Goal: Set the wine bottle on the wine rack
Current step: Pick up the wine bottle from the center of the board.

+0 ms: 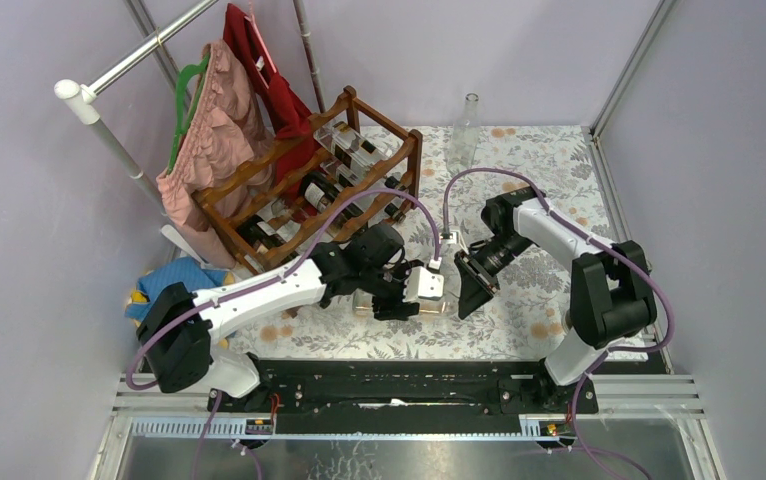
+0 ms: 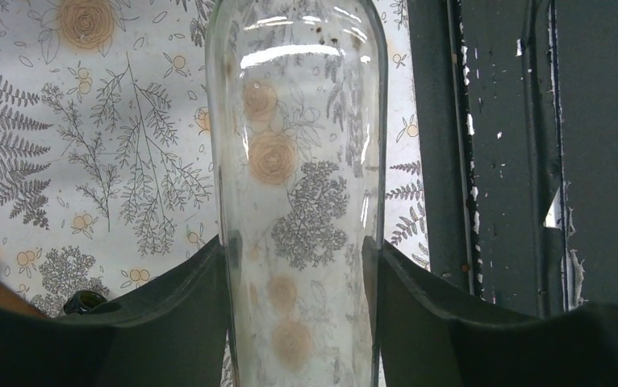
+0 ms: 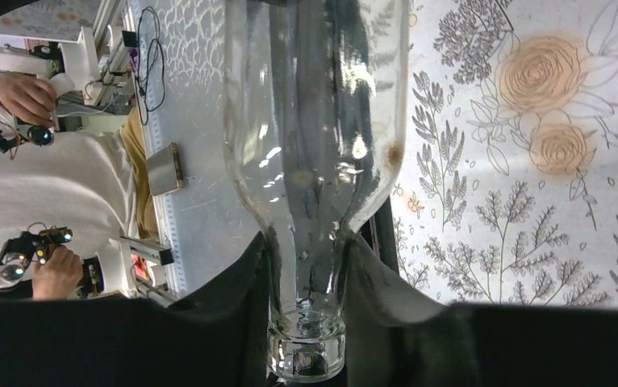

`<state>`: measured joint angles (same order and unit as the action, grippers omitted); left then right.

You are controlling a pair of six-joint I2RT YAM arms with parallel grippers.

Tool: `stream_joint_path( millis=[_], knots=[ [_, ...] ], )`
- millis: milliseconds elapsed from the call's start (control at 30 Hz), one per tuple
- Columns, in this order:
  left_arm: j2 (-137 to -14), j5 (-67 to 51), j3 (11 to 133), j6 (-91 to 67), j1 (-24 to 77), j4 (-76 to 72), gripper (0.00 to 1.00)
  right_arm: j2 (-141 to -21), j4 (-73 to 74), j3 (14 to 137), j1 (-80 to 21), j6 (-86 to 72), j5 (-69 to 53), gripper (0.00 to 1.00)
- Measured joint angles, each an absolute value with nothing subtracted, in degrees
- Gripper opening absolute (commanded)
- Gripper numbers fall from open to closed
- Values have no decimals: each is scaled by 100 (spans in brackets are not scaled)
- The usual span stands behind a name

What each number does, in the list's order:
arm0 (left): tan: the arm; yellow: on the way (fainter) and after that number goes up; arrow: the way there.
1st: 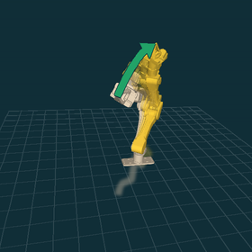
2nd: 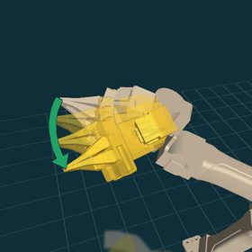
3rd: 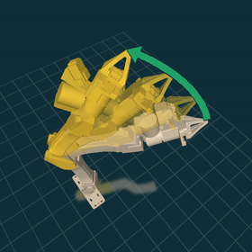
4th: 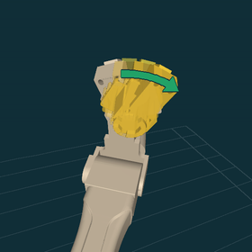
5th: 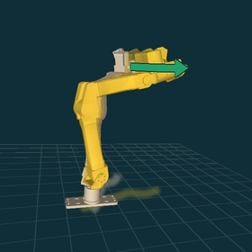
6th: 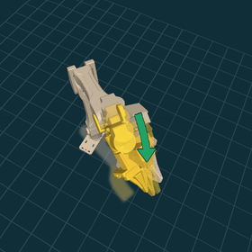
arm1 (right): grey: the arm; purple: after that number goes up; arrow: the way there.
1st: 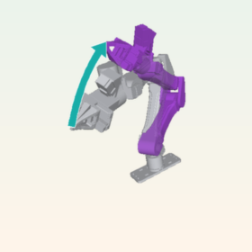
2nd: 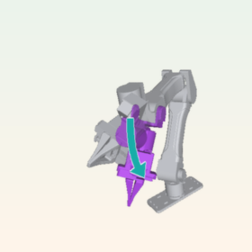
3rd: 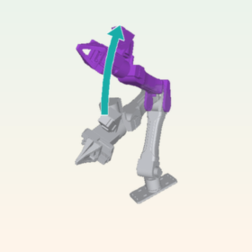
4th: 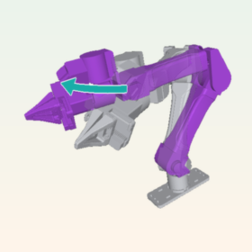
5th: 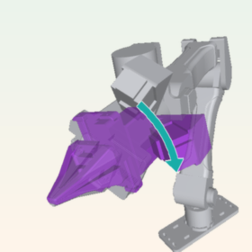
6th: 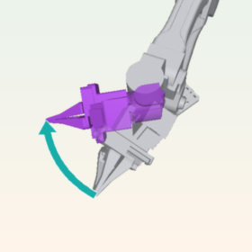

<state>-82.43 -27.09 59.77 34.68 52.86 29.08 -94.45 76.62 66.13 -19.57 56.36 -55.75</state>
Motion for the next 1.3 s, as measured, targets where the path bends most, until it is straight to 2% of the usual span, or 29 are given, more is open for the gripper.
stream_joint_path(
  millis=[33,200,367,633,700,1033,1300],
  knots=[
    [-8248,-2711,5979,3468,5286,2917,3,-9472,7673,6613,-1955,5629,-5579,2],
    [-8329,-2720,6007,3463,5282,2930,38,-9487,7706,6613,-1951,5684,-5612,0],
    [-8377,-2727,6020,3446,5282,2928,66,-9496,7708,6613,-1938,5688,-5603,0],
    [-8385,-2545,6020,3260,5231,2757,88,-9572,7822,6595,-1776,5752,-5721,0],
    [-8385,-2504,6020,3240,5229,2709,97,-9590,7872,6582,-1756,5780,-5749,0],
    [-8108,-2438,6086,2891,5218,2718,99,-9695,8025,6532,-1741,5902,-5986,0],
    [-7258,-2523,7459,2185,5194,2550,99,-9671,8066,6462,-1643,5959,-6101,0]
  ],
)
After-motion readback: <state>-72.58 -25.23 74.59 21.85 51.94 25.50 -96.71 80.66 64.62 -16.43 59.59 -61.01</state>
